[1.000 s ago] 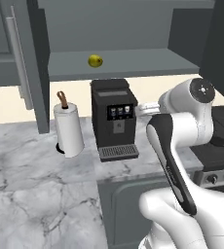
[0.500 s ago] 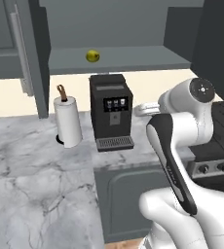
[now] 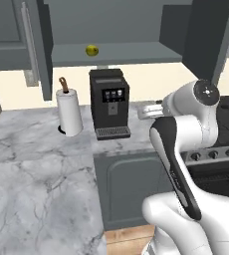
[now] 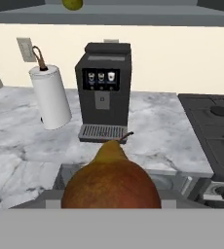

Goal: Pick the pears from the cabinet and place them in one bowl. Pick the apple from the sink and place it in the other bowl.

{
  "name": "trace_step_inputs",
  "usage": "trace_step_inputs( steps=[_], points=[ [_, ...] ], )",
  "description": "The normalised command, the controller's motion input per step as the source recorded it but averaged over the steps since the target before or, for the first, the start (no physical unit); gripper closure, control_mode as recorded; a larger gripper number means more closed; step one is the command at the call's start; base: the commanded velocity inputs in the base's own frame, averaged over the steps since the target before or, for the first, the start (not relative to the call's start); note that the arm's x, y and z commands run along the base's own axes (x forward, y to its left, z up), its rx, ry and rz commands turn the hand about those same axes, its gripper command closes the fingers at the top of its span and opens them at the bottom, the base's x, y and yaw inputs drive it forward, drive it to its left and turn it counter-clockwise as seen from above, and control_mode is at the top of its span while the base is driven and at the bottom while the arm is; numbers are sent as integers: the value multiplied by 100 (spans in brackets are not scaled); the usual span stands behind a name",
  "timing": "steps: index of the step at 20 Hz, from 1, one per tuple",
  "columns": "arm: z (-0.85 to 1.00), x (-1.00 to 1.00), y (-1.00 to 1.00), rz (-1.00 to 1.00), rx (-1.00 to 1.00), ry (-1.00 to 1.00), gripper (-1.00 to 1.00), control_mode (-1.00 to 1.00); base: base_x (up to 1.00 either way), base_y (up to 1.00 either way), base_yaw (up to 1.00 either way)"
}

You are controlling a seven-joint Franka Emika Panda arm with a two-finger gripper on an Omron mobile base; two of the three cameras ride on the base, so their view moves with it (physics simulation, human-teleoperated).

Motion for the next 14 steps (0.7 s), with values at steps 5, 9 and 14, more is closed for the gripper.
trace_step_inputs(
  steps=[5, 9, 14],
  points=[
    [0, 0, 0, 0, 0, 0, 100, 100, -56, 0, 0],
    [0, 0, 0, 0, 0, 0, 100, 100, -53, 0, 0],
    [0, 0, 0, 0, 0, 0, 100, 100, -53, 0, 1]
  ],
)
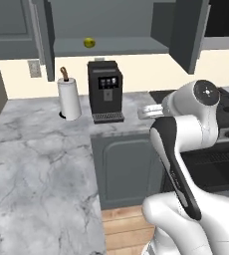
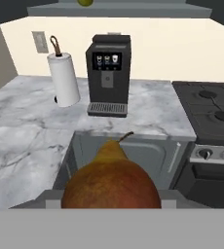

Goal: Pick the pears from the cabinet and place them in one bowl. Pick the apple from the sink and place it in the other bowl.

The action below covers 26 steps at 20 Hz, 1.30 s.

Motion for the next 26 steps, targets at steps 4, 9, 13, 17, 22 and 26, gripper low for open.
trace_step_inputs(
  steps=[4, 9, 13, 17, 22, 26],
  points=[
    [0, 0, 0, 0, 0, 0, 100, 100, -52, 0, 6],
    [0, 0, 0, 0, 0, 0, 100, 100, -53, 0, 8],
    [0, 0, 0, 0, 0, 0, 100, 100, -51, 0, 9],
    [0, 0, 0, 0, 0, 0, 100, 100, -47, 0, 8],
    [0, 0, 0, 0, 0, 0, 100, 100, -47, 0, 7],
    [0, 0, 0, 0, 0, 0, 100, 100, -46, 0, 6]
  ],
)
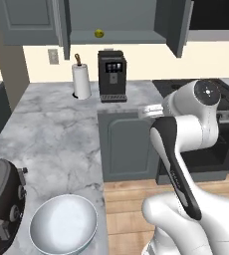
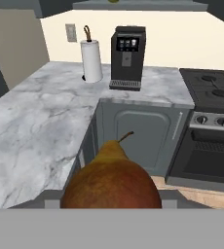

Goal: Pick the pears from the cabinet and place them in one bowl. Pick the apple from the sink and place it in the other bowl.

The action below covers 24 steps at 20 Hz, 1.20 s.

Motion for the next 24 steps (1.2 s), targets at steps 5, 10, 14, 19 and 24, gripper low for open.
trace_step_inputs(
  steps=[5, 10, 14, 19, 24],
  points=[
    [0, 0, 0, 0, 0, 0, 100, 100, -45, -2, 6],
    [0, 0, 0, 0, 0, 0, 100, 100, -34, -2, 3],
    [0, 0, 0, 0, 0, 0, 100, 100, 0, 0, 0],
    [0, 0, 0, 0, 0, 0, 100, 100, 0, 0, 0],
    [0, 0, 0, 0, 0, 0, 100, -100, 0, 0, 0]
  ],
)
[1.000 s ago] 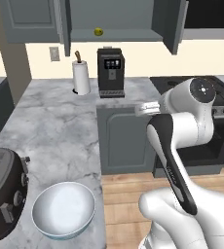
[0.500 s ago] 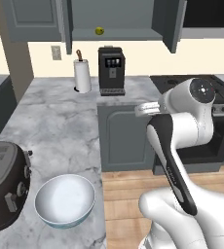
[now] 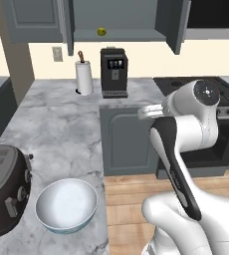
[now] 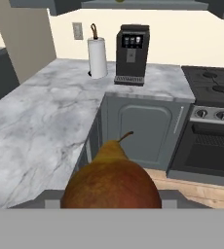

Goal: Pick the pears from the cabinet and place them in one bowl. Pick the apple from the sink and place it in the other bowl.

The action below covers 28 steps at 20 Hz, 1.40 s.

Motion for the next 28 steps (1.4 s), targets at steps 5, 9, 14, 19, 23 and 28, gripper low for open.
trace_step_inputs(
  steps=[5, 9, 14, 19, 23, 28],
  points=[
    [0, -2, 0, 0, 0, 0, 100, -100, 0, 0, 0],
    [16, -17, 7, 0, 0, -2, 100, -100, 0, 0, 0],
    [24, -24, 12, 2, 1, 0, 100, -100, 0, 0, 0],
    [18, -30, 11, 9, 3, 0, 100, -100, 0, 0, 0],
    [12, -36, 12, 21, 0, 0, 100, -100, 0, 0, 0],
    [6, -29, 16, 25, 0, 13, 100, -100, 0, 0, 0]
  ],
)
